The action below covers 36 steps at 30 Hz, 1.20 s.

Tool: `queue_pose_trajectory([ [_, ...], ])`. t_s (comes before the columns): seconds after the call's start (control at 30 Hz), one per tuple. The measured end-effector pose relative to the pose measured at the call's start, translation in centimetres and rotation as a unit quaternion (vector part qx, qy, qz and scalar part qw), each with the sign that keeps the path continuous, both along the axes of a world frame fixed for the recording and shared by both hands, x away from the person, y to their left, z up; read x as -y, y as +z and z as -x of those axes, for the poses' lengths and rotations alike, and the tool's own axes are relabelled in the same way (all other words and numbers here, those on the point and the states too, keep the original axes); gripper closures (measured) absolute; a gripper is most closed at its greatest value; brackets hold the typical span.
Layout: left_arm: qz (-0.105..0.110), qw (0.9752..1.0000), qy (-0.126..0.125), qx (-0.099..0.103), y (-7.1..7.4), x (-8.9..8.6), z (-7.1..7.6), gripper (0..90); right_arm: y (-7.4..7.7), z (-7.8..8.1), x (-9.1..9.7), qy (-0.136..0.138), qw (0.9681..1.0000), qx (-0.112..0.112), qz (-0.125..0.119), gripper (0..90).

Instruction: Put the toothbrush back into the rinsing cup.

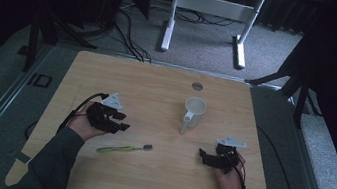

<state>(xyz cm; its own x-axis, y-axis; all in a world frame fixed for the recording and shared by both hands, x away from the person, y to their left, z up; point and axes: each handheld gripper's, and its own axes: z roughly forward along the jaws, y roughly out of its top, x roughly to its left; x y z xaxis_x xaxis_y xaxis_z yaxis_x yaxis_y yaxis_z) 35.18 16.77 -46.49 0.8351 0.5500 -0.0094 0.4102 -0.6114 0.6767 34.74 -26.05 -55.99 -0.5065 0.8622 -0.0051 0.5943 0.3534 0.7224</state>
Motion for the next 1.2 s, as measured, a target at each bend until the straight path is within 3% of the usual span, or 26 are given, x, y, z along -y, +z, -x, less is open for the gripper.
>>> queue_pose_trajectory([
  [1.2,-0.036,0.9987,-0.017,-0.031,-1.1,1.3,0.0,58.2,0.0,0.0,0.0,0.0,1.0,0.0,0.0,16.3],
])
